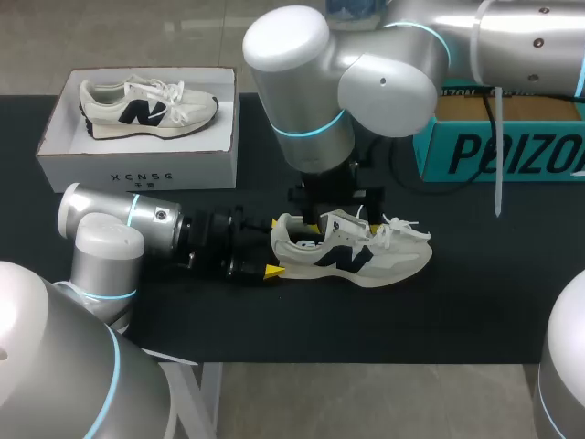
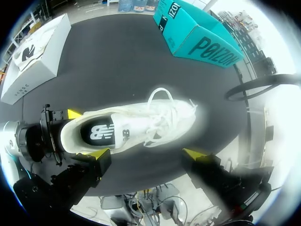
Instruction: Take the shoe out of the shoebox, open the shoe tongue, remove and reinsert the insole, then place the shoe into the shoebox
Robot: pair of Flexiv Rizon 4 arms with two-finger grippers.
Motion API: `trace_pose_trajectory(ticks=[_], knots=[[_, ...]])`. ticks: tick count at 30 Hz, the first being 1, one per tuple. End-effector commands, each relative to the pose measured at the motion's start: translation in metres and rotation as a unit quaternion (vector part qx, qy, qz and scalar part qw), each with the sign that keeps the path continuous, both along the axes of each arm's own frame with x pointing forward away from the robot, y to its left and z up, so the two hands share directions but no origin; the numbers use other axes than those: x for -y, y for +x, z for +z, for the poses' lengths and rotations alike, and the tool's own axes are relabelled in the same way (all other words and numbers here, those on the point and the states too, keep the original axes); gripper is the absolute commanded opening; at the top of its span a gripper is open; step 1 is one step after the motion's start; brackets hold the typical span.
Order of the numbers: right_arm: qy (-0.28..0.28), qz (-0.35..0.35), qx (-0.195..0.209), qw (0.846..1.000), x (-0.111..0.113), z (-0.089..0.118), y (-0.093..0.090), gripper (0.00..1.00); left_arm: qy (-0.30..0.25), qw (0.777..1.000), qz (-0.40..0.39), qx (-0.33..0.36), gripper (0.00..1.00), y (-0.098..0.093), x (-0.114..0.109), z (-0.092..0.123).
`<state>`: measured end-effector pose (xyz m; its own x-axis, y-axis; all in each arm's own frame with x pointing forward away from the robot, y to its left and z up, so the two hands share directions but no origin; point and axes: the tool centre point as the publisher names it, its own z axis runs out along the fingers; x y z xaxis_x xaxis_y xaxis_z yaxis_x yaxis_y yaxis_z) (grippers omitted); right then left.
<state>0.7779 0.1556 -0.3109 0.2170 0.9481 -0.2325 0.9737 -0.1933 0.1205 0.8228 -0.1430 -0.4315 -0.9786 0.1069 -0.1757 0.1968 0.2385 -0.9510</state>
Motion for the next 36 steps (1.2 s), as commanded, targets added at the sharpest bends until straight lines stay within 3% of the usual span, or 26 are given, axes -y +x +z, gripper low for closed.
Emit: trace_pose_trajectory(ticks=[1,17,36], knots=[[-0.028,-0.027,0.026,0.999,-0.023,-0.009,-0.003,1.0,0.0,1.0,0.001,0.001,0.0,-0.001,0.0,-0.002],[-0.074,-0.004,0.031,0.997,-0.025,-0.034,0.01,1.0,0.0,1.0,0.001,0.001,0.0,-0.001,0.0,-0.002],[-0.08,-0.019,0.035,0.996,0.016,-0.05,0.035,1.0,0.0,1.0,0.001,0.001,0.0,-0.001,0.0,-0.002]])
